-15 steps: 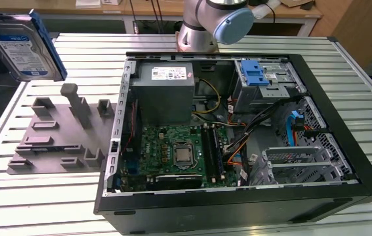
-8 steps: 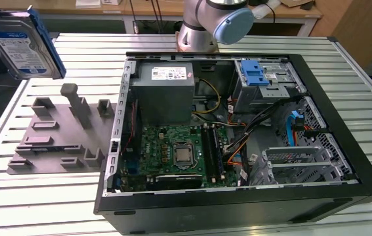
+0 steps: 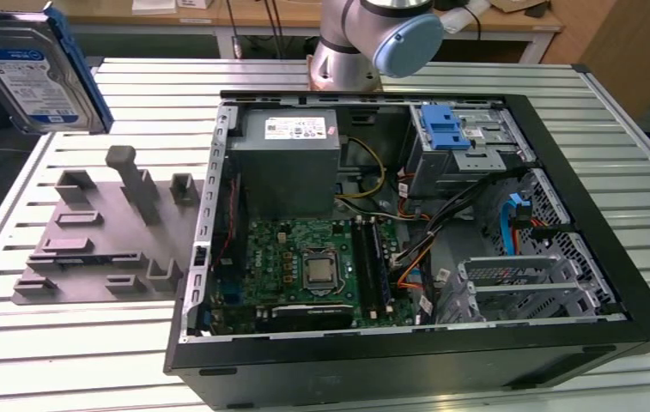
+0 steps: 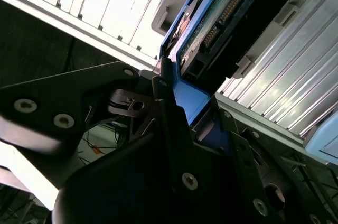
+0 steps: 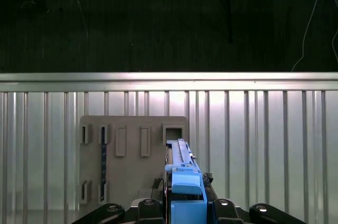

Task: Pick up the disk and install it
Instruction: 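Pick up the disk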

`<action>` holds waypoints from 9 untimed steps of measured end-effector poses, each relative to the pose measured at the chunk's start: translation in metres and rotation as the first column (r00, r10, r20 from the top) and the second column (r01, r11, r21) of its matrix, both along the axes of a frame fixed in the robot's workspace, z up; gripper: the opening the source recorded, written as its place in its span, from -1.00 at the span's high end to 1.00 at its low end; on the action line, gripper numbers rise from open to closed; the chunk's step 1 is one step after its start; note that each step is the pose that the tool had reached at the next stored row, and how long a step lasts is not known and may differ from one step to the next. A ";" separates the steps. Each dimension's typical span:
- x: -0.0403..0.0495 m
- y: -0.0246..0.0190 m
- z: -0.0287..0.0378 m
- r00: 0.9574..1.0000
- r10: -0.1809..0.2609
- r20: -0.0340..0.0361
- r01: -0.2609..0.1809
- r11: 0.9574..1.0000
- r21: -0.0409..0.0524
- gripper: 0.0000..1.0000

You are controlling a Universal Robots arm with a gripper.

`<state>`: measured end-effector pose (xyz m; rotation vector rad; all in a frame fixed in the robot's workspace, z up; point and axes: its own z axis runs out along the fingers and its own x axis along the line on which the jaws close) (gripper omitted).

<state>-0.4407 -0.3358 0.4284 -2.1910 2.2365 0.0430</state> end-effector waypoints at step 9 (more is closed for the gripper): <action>0.0000 0.0000 0.0078 1.000 0.000 0.000 0.000 1.000 0.000 0.26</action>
